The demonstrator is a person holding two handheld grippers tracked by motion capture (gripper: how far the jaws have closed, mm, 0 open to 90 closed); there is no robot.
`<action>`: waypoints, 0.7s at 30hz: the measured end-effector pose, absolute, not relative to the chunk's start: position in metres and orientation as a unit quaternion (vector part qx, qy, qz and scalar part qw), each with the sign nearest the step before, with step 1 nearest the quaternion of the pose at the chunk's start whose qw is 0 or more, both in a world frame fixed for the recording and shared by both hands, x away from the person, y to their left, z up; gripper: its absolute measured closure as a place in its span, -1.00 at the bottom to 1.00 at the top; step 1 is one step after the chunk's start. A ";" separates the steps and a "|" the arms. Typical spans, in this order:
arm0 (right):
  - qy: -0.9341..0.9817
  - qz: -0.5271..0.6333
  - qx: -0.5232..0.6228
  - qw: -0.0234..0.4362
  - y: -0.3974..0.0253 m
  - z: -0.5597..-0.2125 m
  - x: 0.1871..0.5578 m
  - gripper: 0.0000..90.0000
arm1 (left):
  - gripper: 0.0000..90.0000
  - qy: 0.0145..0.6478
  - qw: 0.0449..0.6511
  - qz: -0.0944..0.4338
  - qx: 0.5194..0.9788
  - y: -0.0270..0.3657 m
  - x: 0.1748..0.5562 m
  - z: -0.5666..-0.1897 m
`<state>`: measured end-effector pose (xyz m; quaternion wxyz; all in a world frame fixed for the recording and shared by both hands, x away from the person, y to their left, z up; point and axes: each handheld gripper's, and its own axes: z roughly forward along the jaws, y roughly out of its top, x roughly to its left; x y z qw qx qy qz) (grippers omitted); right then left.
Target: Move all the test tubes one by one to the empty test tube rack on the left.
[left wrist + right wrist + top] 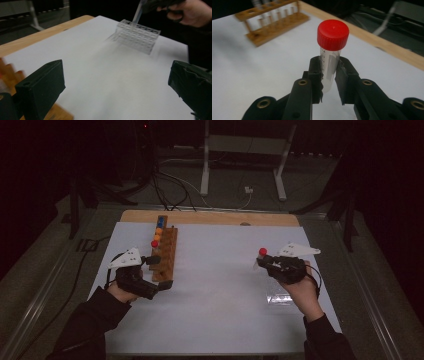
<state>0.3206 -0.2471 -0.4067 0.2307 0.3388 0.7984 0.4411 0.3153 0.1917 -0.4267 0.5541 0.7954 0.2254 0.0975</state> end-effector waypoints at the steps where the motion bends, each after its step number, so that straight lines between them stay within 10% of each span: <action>1: 0.802 0.442 0.332 0.226 -0.241 -0.408 0.318 0.66 | -0.97 0.221 0.557 0.094 0.795 0.189 0.315 -0.426; 21: 0.852 0.443 0.234 0.150 -0.156 -0.429 0.286 0.66 | -0.73 0.150 0.570 0.041 0.807 0.102 0.321 -0.413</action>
